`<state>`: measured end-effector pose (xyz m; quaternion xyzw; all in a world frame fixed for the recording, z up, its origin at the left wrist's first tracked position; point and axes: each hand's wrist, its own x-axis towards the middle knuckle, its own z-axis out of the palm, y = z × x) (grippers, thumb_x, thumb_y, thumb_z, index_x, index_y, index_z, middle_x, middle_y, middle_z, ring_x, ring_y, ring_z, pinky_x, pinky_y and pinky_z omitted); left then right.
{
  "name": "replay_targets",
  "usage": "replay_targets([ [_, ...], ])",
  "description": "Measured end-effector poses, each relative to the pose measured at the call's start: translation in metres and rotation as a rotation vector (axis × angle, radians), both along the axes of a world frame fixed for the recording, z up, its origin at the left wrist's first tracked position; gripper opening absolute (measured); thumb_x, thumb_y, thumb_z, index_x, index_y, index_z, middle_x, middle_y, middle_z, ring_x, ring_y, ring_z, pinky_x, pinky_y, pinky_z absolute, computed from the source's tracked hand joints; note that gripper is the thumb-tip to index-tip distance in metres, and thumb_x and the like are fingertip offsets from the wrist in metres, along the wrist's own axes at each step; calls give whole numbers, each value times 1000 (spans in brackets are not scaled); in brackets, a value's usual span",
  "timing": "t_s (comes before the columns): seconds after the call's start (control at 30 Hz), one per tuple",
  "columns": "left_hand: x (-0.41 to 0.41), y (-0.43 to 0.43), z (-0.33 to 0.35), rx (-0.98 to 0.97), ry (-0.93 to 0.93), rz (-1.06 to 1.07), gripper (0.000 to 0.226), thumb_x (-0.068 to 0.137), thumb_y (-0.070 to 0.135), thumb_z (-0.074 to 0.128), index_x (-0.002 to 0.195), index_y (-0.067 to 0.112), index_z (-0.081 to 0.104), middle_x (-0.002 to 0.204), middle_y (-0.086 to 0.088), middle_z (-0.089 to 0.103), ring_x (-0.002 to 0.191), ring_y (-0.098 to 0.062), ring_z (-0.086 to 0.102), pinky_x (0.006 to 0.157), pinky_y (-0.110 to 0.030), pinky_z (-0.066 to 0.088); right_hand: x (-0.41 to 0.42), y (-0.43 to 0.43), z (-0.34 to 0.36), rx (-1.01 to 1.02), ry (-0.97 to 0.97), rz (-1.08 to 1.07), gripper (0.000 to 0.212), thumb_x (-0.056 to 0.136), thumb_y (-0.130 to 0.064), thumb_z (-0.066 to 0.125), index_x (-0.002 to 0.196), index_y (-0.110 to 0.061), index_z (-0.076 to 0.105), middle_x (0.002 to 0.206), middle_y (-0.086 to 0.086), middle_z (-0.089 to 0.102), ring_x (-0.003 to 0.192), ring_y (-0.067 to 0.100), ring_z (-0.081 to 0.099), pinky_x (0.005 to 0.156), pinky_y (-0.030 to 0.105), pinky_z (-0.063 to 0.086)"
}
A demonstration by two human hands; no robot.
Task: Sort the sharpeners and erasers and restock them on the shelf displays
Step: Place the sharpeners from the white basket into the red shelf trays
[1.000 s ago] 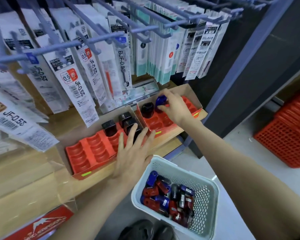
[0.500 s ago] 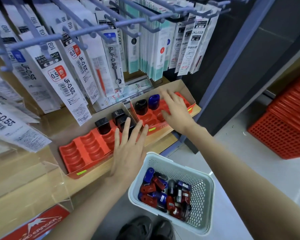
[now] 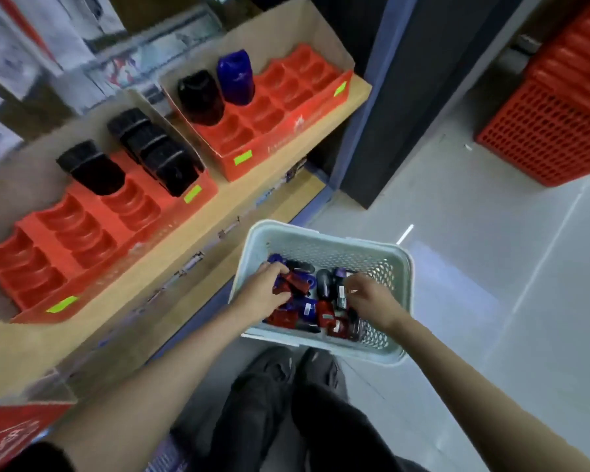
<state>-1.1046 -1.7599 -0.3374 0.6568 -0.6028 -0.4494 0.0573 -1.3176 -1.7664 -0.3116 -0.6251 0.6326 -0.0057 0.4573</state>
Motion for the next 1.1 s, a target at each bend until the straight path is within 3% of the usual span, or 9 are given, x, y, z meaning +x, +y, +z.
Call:
replay_targets([
  [0.1, -4, -15, -32, 26, -80, -51, 54, 85, 13, 66, 133, 9, 44, 137, -11, 41, 123, -25, 44, 92, -24, 32, -2, 7, -45, 75, -24, -92, 28, 88, -1, 51, 115, -3, 57, 110, 19, 63, 97, 35, 61, 84, 51, 50],
  [0.17, -7, -19, -52, 67, -177, -38, 59, 83, 14, 68, 135, 9, 41, 137, -13, 40, 125, -28, 42, 99, -27, 31, 1, 10, -70, 95, -30, -103, 33, 91, -3, 52, 124, -4, 53, 117, 17, 60, 103, 32, 60, 86, 47, 51],
  [0.3, -22, -10, -78, 175, -337, 3, 52, 81, 17, 72, 123, 5, 42, 125, -16, 41, 112, -31, 51, 93, -34, 39, 21, 7, -109, 78, -81, -117, 37, 89, -11, 62, 125, -8, 53, 122, 10, 57, 111, 25, 55, 96, 35, 45],
  [0.43, -29, -8, -95, 49, -511, -55, 46, 85, 14, 67, 123, 5, 41, 125, -17, 42, 114, -30, 46, 92, -34, 40, 43, -7, -131, 47, -111, -91, 38, 88, -19, 64, 123, -11, 52, 114, 6, 57, 104, 21, 55, 90, 35, 46],
  [0.6, -28, -10, -102, 22, -529, -115, 32, 87, 21, 66, 115, 12, 56, 120, -11, 43, 112, -28, 45, 86, -38, 45, 54, -14, -143, -43, -63, -45, 26, 89, -18, 62, 113, -11, 57, 102, 5, 54, 95, 22, 55, 75, 26, 41],
  [0.73, -16, -11, -87, 12, -210, 160, 19, 87, 25, 66, 100, 13, 58, 101, -4, 57, 92, -21, 56, 77, -32, 43, 43, -17, -122, 148, -320, -355, 21, 94, -17, 55, 111, -6, 61, 94, 4, 66, 82, 15, 63, 67, 13, 47],
  [0.83, -5, -11, -65, 174, 273, 460, 11, 87, 22, 65, 96, 19, 59, 97, -2, 67, 91, -16, 64, 84, -32, 50, 30, -11, -101, 272, -599, -590, 19, 98, -10, 45, 110, -9, 60, 94, 11, 68, 86, 25, 68, 79, 28, 53],
  [0.9, -6, -10, -50, 207, 487, 577, 20, 87, 19, 64, 104, 22, 55, 102, -6, 68, 93, -17, 67, 87, -33, 53, 25, -6, -87, 255, -697, -618, 24, 99, -6, 39, 113, -12, 58, 96, 17, 67, 80, 25, 68, 73, 29, 54],
  [1.1, -11, -10, 4, 70, 686, 564, 26, 89, 17, 59, 112, 24, 50, 96, -4, 70, 85, -9, 69, 76, -21, 56, 26, 1, -34, 135, -737, -506, 25, 100, -5, 38, 117, -12, 55, 95, 10, 64, 77, 20, 64, 69, 21, 52],
])
